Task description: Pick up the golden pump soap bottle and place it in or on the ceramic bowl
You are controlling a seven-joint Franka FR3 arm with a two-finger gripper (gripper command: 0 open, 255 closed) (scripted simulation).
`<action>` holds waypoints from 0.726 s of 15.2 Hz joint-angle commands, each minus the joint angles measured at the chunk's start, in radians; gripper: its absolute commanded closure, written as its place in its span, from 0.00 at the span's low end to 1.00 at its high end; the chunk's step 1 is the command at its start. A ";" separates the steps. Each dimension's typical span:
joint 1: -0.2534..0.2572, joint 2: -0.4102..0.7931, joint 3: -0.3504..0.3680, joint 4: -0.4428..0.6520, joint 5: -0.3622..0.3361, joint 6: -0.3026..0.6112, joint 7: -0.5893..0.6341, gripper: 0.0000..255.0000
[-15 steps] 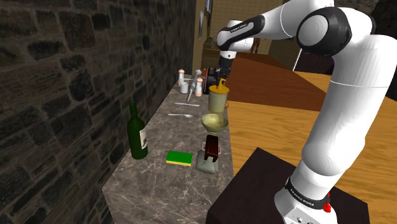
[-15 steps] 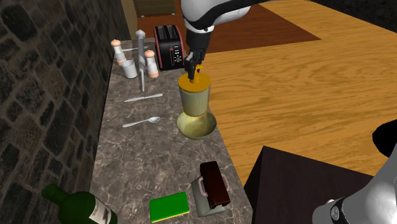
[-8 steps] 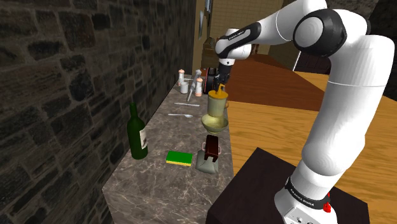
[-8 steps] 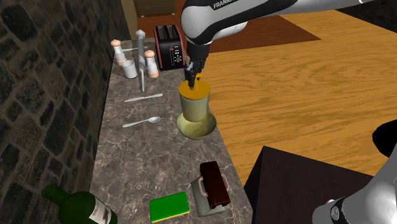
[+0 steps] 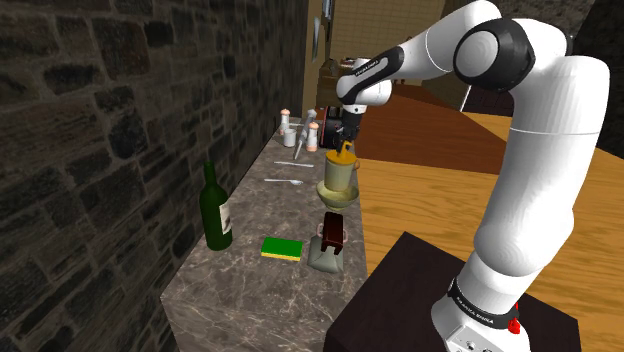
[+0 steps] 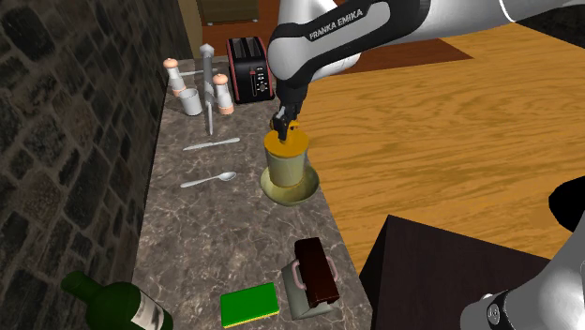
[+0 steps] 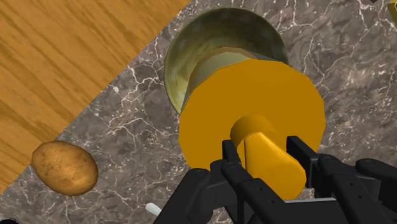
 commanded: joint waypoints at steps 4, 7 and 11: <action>0.000 0.002 0.000 -0.001 0.001 0.005 -0.001 1.00; 0.000 0.002 0.000 -0.002 0.001 0.005 -0.001 0.00; 0.000 0.002 0.000 -0.002 0.001 0.005 -0.001 0.00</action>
